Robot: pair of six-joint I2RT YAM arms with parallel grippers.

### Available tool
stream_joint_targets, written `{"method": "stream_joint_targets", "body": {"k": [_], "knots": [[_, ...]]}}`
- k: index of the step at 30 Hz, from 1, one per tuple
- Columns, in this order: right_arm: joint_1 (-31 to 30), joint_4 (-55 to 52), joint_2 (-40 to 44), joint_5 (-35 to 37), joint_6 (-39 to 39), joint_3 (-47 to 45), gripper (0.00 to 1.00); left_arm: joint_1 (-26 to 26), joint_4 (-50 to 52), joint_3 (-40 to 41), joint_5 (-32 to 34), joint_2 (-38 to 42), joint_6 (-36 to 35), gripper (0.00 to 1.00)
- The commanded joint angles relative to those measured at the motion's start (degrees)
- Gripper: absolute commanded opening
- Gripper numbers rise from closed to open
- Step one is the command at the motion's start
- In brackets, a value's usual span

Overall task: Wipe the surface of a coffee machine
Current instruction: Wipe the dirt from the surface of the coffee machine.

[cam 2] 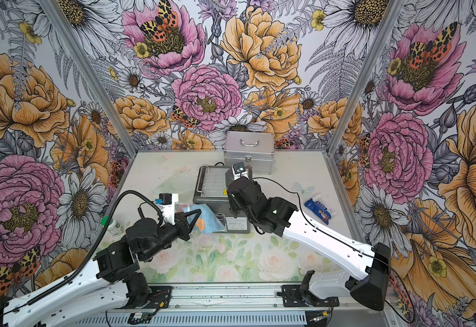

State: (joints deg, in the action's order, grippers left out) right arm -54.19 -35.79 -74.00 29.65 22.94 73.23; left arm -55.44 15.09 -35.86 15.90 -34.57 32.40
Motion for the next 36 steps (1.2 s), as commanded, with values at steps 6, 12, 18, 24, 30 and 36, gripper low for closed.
{"method": "stream_joint_targets", "body": {"k": [6, 12, 18, 24, 30, 36], "knots": [[0.09, 0.90, -1.56, -1.33, 0.45, -0.37, 0.61, 9.51, 10.93, 1.30, -3.30, 9.72, 0.88, 0.00], [-0.01, 0.87, -2.67, -2.32, 0.42, 0.64, 0.61, 11.34, 7.44, -1.16, -7.77, 3.36, 0.89, 0.00], [-0.27, 0.99, -3.96, -2.74, 0.44, 1.30, 0.61, 7.85, 0.03, -2.29, -8.66, -3.34, 1.61, 0.00], [-0.63, 0.90, -3.75, -2.75, 0.48, 1.17, 0.61, -3.24, -4.73, -2.92, -4.60, -7.56, 1.20, 0.00], [-0.62, 0.30, -1.00, -3.93, 1.15, 0.69, 0.62, -8.35, 5.21, -4.99, 3.61, -2.84, 3.36, 0.00], [-1.24, -2.86, 3.29, -3.54, 2.28, -0.43, 0.63, -10.70, 11.65, -5.69, -0.72, 3.95, 7.98, 0.00]]}}
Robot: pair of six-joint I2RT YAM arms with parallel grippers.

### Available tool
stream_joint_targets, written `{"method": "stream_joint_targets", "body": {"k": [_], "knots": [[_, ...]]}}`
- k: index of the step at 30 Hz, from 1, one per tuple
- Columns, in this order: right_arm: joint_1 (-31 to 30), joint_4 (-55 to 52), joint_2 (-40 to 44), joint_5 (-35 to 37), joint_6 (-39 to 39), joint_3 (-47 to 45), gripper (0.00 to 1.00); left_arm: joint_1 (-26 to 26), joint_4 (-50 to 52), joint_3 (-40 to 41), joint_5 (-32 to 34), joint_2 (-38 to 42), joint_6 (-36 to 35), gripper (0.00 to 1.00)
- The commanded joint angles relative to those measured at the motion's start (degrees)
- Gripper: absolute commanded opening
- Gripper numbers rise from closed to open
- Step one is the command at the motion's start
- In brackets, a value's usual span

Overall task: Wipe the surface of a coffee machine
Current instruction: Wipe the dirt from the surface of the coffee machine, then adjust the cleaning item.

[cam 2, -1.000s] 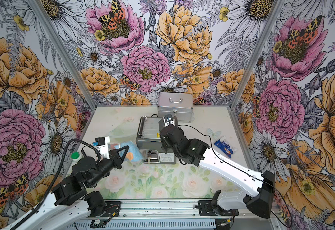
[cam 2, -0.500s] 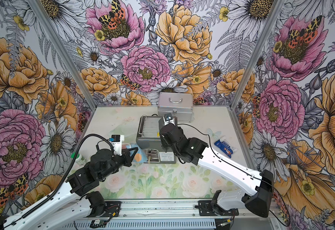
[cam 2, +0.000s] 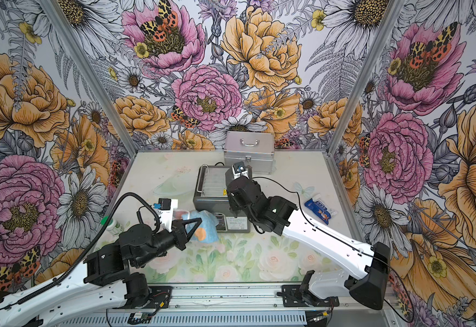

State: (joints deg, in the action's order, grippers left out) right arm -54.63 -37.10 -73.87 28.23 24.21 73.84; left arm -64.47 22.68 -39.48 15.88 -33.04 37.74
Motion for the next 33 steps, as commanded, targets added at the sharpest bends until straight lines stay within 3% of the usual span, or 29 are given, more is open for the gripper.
{"method": "stream_joint_targets", "body": {"k": [1, 5, 9, 12, 16, 18, 22, 27, 33], "knots": [[-0.80, -2.26, 4.29, -2.35, 1.10, -1.31, 0.63, -2.45, 4.32, -2.76, -1.73, 2.90, 2.42, 0.00], [-1.80, -4.92, 9.26, -4.21, 0.59, -2.00, 0.64, -5.96, 5.57, -8.39, -6.87, 1.71, -0.18, 0.00], [-6.45, -4.54, 14.53, -5.39, -1.91, -0.59, 0.65, -9.77, 5.95, -15.74, -5.89, -2.80, -5.73, 0.00], [-8.47, -2.28, 16.06, -14.50, -5.13, 1.15, 0.66, -9.64, 5.88, -20.34, -4.97, -7.76, -10.48, 0.00], [-9.44, 1.48, 17.88, -22.26, -6.69, 1.62, 0.69, -4.77, 5.18, -24.86, -7.39, -13.04, -13.12, 0.00], [-9.49, 3.43, 19.61, -24.50, -6.82, 0.57, 0.70, 0.39, 2.26, -25.39, -14.74, -14.85, -12.38, 0.00], [-9.49, 4.85, 21.43, -27.85, -7.30, -1.27, 0.72, 7.06, -0.67, -26.25, -23.00, -17.80, -10.48, 0.00], [-9.38, 7.45, 19.86, -31.83, -7.25, -2.96, 0.75, 7.69, -3.42, -27.20, -27.69, -19.39, -9.88, 0.00], [-8.75, 7.31, 18.76, -26.81, -9.04, -3.78, 0.76, 7.69, -4.30, -26.42, -32.05, -18.22, -9.45, 0.00]]}}
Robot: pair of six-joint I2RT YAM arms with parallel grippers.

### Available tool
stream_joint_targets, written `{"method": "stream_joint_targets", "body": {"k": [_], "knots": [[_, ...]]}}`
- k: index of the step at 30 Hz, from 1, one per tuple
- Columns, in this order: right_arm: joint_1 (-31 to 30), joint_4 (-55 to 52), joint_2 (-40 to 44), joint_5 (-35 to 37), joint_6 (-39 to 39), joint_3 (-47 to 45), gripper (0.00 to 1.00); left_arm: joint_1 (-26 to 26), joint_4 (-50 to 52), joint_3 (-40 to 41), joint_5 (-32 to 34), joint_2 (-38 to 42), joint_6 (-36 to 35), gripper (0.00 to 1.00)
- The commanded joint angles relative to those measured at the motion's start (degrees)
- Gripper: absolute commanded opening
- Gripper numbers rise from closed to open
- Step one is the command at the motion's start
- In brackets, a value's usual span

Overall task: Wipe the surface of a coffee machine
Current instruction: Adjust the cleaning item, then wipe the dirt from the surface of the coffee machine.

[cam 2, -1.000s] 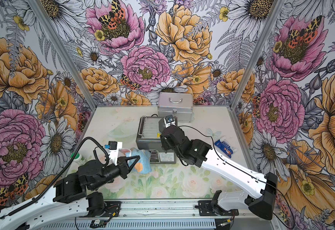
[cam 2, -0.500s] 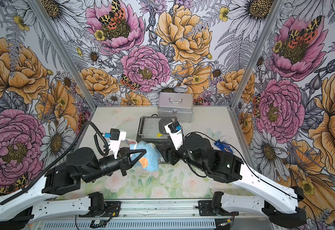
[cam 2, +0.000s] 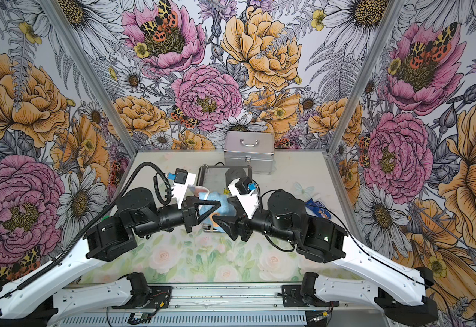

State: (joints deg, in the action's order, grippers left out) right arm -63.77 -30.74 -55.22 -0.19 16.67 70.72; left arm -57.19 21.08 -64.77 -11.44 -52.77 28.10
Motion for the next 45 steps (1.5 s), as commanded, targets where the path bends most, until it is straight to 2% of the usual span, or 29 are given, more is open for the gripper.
{"method": "stream_joint_targets", "body": {"k": [1, 7, 10, 12, 14, 17, 18, 20, 22, 23, 26, 28, 30, 34, 35, 38, 41, 45], "knots": [[0.71, 1.00, 0.03, 1.56, -1.55, -0.83, 0.76, 0.41, -2.87, -0.70, -5.24, 1.93, 0.28, 0.00], [1.98, 1.56, -3.18, -4.42, -2.24, -0.90, 0.75, 0.46, -3.43, 0.96, -7.33, 4.68, 0.63, 0.00], [1.99, 2.38, -4.06, -3.64, -2.38, -0.64, 0.67, 0.57, -3.68, 1.42, -7.56, 4.79, 1.51, 0.00], [2.10, 3.99, -3.54, -3.45, -2.08, -0.75, 0.56, 0.58, -4.13, 2.30, -7.48, 4.46, 2.26, 0.00], [2.11, 6.17, -2.57, -2.60, -1.34, -1.23, 0.32, 0.59, -5.18, 3.73, -7.44, 4.24, 3.42, 0.00], [2.20, 8.36, -0.76, -1.01, -0.05, -2.52, 0.06, 0.52, -5.79, 5.27, -6.95, 4.37, 3.90, 0.00], [2.16, 8.73, -0.30, -0.01, 0.56, -2.91, 0.00, 0.52, -5.70, 5.72, -6.20, 4.66, 4.09, 0.07], [2.31, 8.64, 0.62, 2.66, 1.30, -3.83, 0.00, 0.67, -5.70, 7.04, -3.62, 5.93, 4.38, 0.36], [3.11, 7.79, 1.55, 6.99, 2.07, -5.15, 0.00, 1.00, -5.19, 7.58, -1.52, 7.53, 4.49, 0.54], [4.28, 6.15, 1.94, 10.06, 2.62, -5.40, 0.00, 1.33, -4.20, 7.43, -0.07, 8.45, 4.44, 0.69], [8.49, 0.88, 3.79, 18.23, 3.76, -6.06, 0.00, 2.62, -0.67, 6.43, 3.45, 11.10, 4.00, 0.83], [11.38, -1.12, 5.22, 21.27, 3.65, -6.29, 0.00, 3.46, 2.22, 5.74, 5.92, 12.58, 3.47, 0.84], [15.02, -2.20, 6.23, 20.76, 3.29, -6.41, 0.00, 4.24, 5.03, 5.45, 10.05, 14.33, 3.15, 0.84], [24.13, -3.19, 4.55, 15.55, 3.66, -7.13, 0.00, 7.14, 10.49, 7.22, 21.79, 17.51, 4.27, 0.86], [26.62, -3.01, 3.60, 12.92, 4.11, -7.62, 0.00, 8.54, 10.99, 8.22, 22.99, 17.91, 4.42, 0.86], [31.84, -1.16, 0.14, 6.92, 4.43, -9.21, 0.00, 13.99, 10.76, 11.03, 22.14, 16.54, 5.44, 0.86], [35.40, 3.42, -2.30, 1.32, 5.16, -11.74, 0.00, 20.02, 9.40, 12.55, 16.76, 12.34, 6.13, 0.84], [37.31, 8.39, -4.73, -5.13, 7.08, -14.62, 0.00, 24.40, 3.42, 15.47, 10.79, 9.17, 7.06, 0.82]]}}
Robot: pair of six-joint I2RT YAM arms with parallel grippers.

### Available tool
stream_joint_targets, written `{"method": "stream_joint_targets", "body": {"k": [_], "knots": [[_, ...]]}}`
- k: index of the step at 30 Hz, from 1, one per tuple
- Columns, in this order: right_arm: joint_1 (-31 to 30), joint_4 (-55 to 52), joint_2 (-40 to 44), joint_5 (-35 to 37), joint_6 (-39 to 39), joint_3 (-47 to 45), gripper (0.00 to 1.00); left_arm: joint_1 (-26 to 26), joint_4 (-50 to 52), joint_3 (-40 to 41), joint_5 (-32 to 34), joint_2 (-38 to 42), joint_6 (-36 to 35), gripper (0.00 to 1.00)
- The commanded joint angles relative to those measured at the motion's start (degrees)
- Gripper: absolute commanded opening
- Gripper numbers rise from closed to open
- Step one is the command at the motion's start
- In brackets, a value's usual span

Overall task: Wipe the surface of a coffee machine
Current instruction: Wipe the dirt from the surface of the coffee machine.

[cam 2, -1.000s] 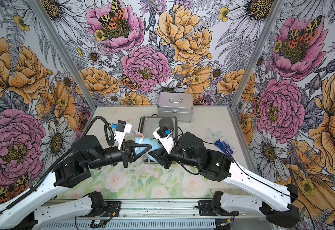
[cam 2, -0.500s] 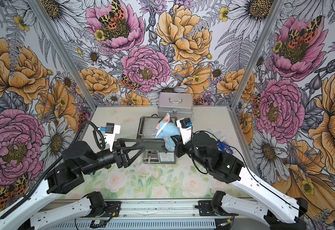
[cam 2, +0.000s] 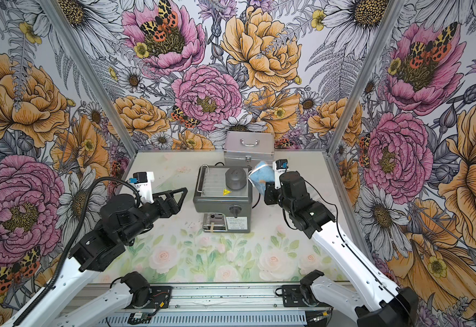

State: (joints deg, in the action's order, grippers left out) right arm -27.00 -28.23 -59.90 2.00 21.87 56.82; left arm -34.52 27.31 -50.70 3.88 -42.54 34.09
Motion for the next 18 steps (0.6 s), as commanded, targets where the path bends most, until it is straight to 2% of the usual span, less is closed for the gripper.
{"method": "stream_joint_targets", "body": {"k": [1, 3, 14, 18], "knots": [[0.54, 7.85, -0.46, -9.65, 2.88, -2.20, 0.00, 2.26, -3.82, 2.01, -5.29, -1.65, 1.13, 0.83], [-0.21, 10.07, -1.50, -13.74, 4.11, -4.50, 0.00, 2.93, -4.87, 2.80, -6.09, -3.07, 1.31, 0.82], [-8.12, 10.76, 7.19, -14.25, 9.64, -16.51, 0.00, 3.17, -9.27, 10.29, -10.71, -2.76, 4.48, 0.81], [-9.57, 9.25, 9.55, -13.28, 10.50, -17.56, 0.00, 3.22, -10.05, 10.89, -11.43, -2.35, 4.67, 0.81]]}}
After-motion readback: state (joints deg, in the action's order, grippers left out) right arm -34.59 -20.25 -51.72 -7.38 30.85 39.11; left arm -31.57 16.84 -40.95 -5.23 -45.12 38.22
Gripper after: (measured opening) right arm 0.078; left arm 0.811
